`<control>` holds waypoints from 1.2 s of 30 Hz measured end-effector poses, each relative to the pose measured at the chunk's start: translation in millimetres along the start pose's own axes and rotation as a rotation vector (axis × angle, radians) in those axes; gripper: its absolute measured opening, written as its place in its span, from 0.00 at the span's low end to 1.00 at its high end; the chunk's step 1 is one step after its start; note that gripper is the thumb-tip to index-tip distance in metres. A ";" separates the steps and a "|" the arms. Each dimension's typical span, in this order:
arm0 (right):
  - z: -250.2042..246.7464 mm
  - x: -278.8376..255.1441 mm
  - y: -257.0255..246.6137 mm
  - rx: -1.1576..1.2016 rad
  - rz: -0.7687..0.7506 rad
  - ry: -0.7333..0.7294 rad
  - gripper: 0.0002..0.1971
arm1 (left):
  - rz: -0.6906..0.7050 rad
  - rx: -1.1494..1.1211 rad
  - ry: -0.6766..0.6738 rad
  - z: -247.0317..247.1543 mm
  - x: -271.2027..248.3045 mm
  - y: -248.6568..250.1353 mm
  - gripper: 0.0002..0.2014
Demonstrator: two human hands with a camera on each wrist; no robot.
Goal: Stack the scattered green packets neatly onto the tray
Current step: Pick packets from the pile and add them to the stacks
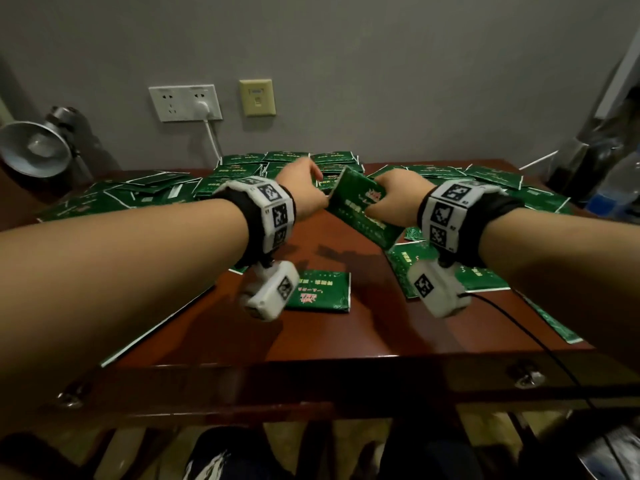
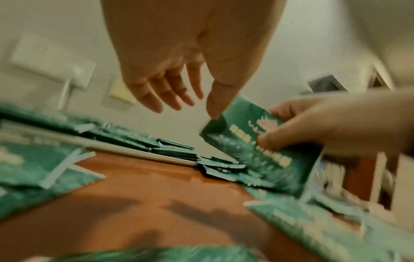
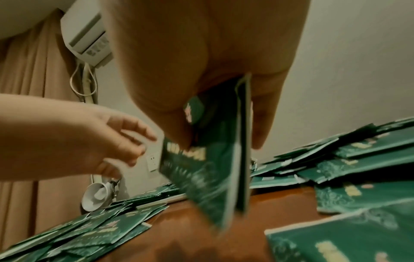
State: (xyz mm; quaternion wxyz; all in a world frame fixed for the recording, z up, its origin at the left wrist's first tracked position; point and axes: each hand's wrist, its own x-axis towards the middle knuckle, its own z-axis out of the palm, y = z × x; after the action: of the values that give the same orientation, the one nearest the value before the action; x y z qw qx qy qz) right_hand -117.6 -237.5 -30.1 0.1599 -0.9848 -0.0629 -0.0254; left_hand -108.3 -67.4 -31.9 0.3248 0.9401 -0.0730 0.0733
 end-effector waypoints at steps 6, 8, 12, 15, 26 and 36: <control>8.0 -15.4 11.6 -0.263 0.059 -0.214 0.19 | 0.103 0.686 -0.568 19.4 -60.8 -7.4 0.35; 16.0 -16.8 13.9 -0.294 0.051 -0.239 0.21 | 0.090 0.771 -0.660 26.8 -71.2 -7.1 0.33; 26.6 -18.2 11.1 -0.318 0.004 -0.220 0.22 | 0.182 0.614 -0.703 22.1 -75.3 -4.2 0.19; 35.1 -14.7 11.0 -0.275 -0.049 -0.170 0.22 | 0.229 0.409 -0.732 17.4 -81.2 -7.0 0.15; 54.6 -20.3 12.0 -0.341 -0.157 -0.270 0.38 | -0.353 0.619 -0.358 42.8 -85.7 -34.8 0.48; 56.9 -21.0 5.6 -0.372 -0.244 -0.303 0.35 | -0.228 0.644 -0.486 31.1 -80.7 -47.1 0.45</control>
State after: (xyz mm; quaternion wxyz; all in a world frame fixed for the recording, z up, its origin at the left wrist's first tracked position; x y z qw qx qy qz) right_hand -136.0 -227.1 -87.1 -0.0391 -0.9750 -0.1985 0.0923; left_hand -175.7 -42.8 -99.4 -0.0062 0.9856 -0.0164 -0.1680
